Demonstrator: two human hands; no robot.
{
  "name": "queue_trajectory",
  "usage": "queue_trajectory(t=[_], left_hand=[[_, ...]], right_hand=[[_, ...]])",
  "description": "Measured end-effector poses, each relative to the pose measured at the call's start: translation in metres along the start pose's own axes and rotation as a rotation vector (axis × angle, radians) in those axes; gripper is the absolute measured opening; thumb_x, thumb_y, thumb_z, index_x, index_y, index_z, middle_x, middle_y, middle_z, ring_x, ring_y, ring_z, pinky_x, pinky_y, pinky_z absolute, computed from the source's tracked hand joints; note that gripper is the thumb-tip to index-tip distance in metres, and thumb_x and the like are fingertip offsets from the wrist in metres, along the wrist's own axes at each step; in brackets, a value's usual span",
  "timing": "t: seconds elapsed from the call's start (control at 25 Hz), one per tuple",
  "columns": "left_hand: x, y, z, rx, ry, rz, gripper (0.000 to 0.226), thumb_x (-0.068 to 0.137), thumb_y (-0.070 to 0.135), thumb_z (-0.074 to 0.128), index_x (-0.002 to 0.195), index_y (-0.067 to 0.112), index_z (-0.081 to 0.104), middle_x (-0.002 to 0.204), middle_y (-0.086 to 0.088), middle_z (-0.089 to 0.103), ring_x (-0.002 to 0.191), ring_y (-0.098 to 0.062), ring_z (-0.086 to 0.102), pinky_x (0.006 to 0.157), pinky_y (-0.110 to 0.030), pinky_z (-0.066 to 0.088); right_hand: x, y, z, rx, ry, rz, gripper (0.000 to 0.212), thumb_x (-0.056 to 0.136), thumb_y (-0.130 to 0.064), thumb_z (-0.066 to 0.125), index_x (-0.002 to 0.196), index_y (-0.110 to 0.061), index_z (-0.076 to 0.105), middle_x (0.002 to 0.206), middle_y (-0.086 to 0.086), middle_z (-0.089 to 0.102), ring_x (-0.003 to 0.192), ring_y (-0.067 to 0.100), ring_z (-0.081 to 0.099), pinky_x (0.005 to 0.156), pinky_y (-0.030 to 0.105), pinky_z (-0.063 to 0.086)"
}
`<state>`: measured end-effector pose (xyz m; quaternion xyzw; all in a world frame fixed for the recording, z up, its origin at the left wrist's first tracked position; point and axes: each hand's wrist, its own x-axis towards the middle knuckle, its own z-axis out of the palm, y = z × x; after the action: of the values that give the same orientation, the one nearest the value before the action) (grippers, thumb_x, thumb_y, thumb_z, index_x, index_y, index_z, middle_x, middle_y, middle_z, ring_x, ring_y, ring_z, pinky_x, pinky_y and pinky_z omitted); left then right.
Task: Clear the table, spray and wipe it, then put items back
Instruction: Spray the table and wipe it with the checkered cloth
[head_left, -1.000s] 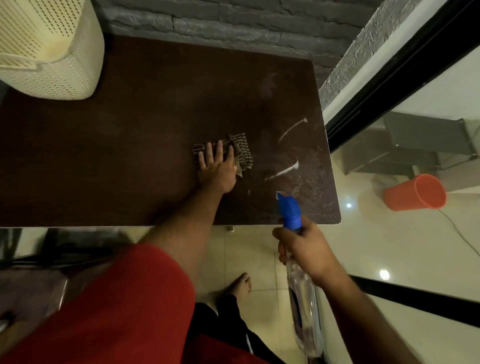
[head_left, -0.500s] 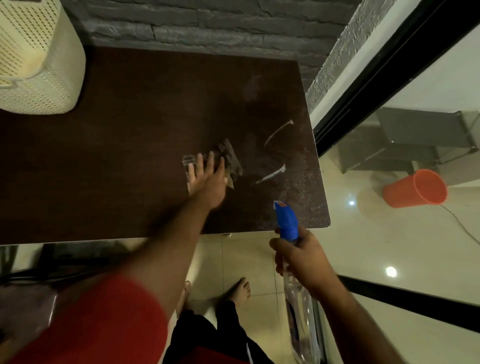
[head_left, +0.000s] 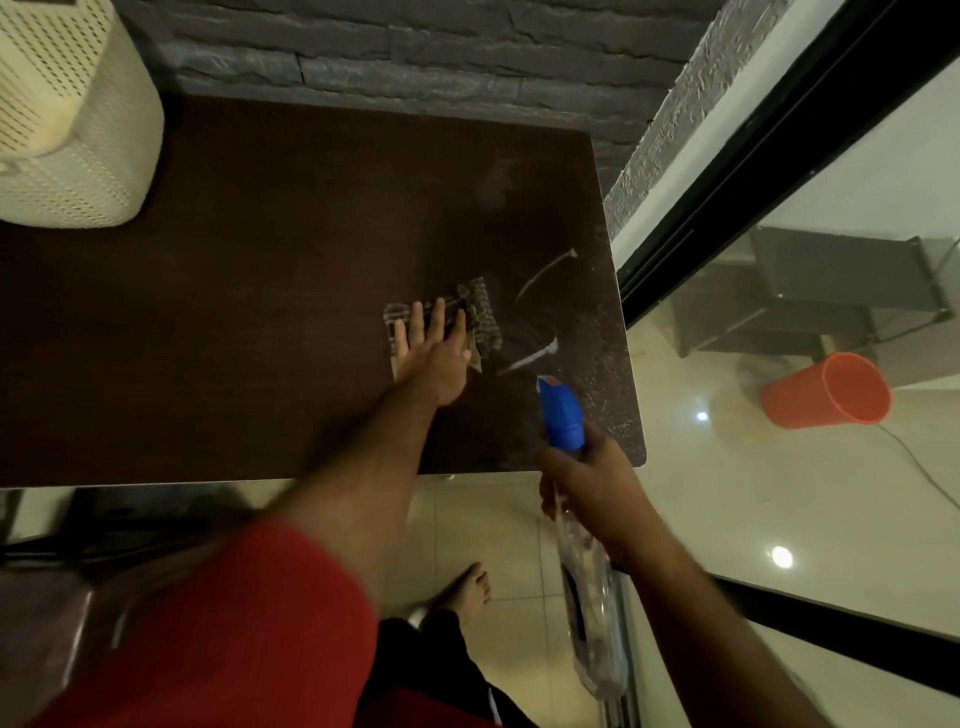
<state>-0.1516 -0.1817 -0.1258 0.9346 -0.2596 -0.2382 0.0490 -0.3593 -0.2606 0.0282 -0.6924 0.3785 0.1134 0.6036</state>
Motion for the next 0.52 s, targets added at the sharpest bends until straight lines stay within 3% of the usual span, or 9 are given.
queue_trajectory(t=[0.16, 0.4, 0.52], left_hand=[[-0.111, 0.001, 0.041, 0.052, 0.008, 0.108, 0.059, 0.102, 0.04, 0.028, 0.154, 0.031, 0.001, 0.163, 0.0, -0.012, 0.148, -0.028, -0.015, 0.119, -0.05, -0.006], [0.039, -0.024, -0.028, -0.076, -0.062, -0.056, 0.058, 0.104, 0.039, 0.024, 0.155, 0.03, -0.002, 0.161, 0.0, -0.02, 0.146, -0.03, -0.023, 0.118, -0.052, -0.01], [0.02, -0.021, -0.01, -0.001, 0.01, -0.001, 0.06, 0.102, 0.041, 0.03, 0.155, 0.027, 0.005, 0.163, -0.005, -0.011, 0.148, -0.034, -0.013, 0.118, -0.055, -0.002]], right_hand=[[0.005, -0.011, -0.008, 0.079, -0.018, -0.02, 0.018, 0.086, -0.01, 0.062, 0.101, -0.017, 0.055, 0.068, 0.007, 0.06, 0.052, 0.015, 0.056, 0.048, 0.023, 0.049], [0.008, -0.016, -0.014, 0.014, -0.004, -0.003, 0.019, 0.087, -0.012, 0.062, 0.104, -0.018, 0.056, 0.068, 0.01, 0.061, 0.054, 0.02, 0.057, 0.053, 0.028, 0.051], [0.019, -0.017, -0.02, 0.02, -0.008, 0.026, 0.02, 0.087, -0.013, 0.063, 0.105, -0.019, 0.057, 0.07, 0.011, 0.062, 0.056, 0.021, 0.058, 0.056, 0.032, 0.052]])
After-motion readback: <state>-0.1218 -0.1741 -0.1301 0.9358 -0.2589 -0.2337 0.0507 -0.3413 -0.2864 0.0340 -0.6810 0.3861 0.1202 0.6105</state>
